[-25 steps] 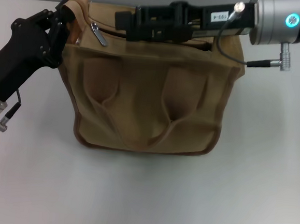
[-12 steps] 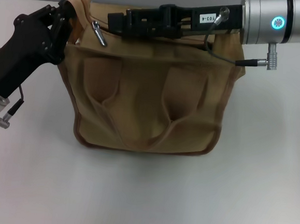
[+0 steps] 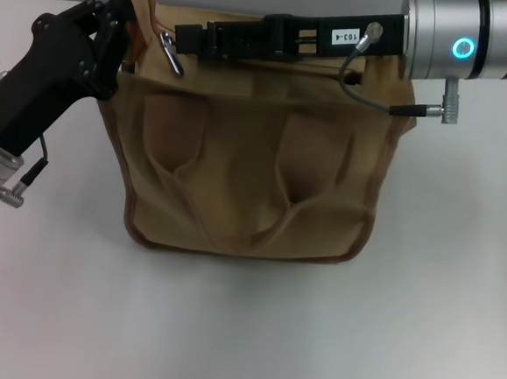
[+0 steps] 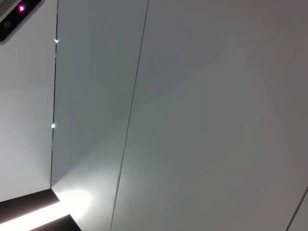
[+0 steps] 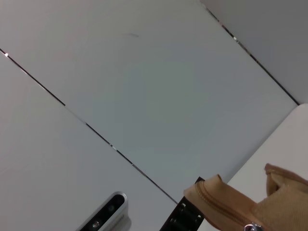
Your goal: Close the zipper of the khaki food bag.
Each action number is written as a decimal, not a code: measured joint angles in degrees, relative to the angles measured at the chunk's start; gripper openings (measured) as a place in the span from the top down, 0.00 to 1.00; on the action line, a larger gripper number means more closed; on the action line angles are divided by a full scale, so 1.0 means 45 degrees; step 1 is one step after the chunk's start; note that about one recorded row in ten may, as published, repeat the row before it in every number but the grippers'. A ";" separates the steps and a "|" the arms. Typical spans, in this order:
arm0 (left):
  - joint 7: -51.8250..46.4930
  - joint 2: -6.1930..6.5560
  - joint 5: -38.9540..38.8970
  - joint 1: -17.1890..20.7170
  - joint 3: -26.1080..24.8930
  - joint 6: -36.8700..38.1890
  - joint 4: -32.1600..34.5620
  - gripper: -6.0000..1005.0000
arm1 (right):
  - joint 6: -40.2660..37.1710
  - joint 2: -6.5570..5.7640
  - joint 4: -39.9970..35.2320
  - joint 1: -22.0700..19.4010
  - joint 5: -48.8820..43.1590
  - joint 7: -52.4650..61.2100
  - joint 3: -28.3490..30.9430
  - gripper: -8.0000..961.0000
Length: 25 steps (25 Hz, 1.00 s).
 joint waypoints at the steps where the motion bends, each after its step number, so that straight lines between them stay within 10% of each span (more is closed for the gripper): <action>1: -0.0001 0.0000 0.0005 -0.0038 0.0000 0.0000 0.0000 0.97 | 0.0021 0.0008 0.0003 0.0001 0.0008 -0.0029 0.0000 0.35; 25: -0.0002 -0.0038 0.0185 -0.0560 0.0170 0.0013 -0.0177 0.97 | 0.0666 0.0067 0.1493 -0.0131 0.0728 -0.3101 0.0006 0.36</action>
